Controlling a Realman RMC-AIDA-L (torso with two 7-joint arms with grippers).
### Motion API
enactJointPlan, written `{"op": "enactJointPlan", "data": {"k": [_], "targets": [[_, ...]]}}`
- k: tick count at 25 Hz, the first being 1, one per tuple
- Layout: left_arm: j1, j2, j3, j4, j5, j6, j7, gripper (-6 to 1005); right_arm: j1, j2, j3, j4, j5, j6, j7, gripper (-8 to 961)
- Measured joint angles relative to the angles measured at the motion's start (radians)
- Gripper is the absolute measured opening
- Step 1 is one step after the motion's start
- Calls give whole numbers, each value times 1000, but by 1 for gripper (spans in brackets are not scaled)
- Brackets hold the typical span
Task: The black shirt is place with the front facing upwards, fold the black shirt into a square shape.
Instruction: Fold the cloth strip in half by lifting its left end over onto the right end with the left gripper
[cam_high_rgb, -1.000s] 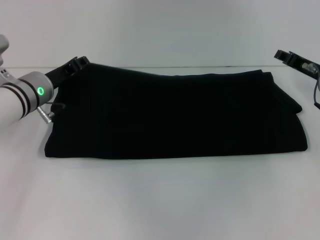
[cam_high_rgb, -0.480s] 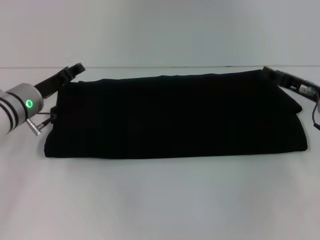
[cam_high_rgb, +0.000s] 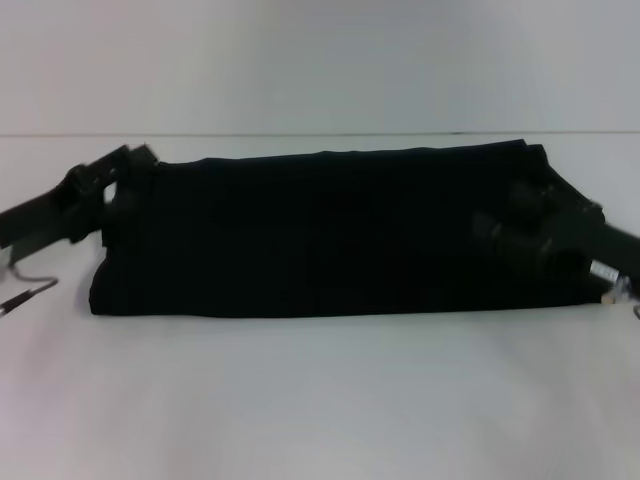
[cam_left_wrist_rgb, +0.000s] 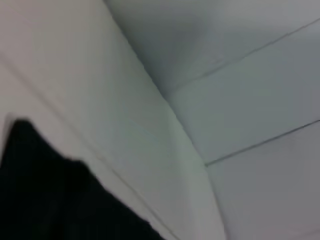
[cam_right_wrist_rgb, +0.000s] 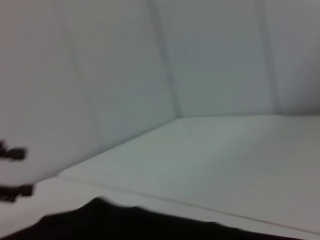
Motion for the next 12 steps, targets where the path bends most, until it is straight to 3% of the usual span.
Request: {"op": "enactJointPlan", "data": {"k": [3, 7, 12], "targets": [[58, 20, 32, 20, 6, 96, -101, 911, -23, 1, -49, 4, -6, -66, -90, 776], [119, 19, 39, 73, 72, 131, -199, 917, -33, 3, -139, 19, -7, -85, -142, 919], [153, 18, 28, 92, 149, 108, -270, 921, -35, 8, -204, 53, -7, -35, -182, 946]]}}
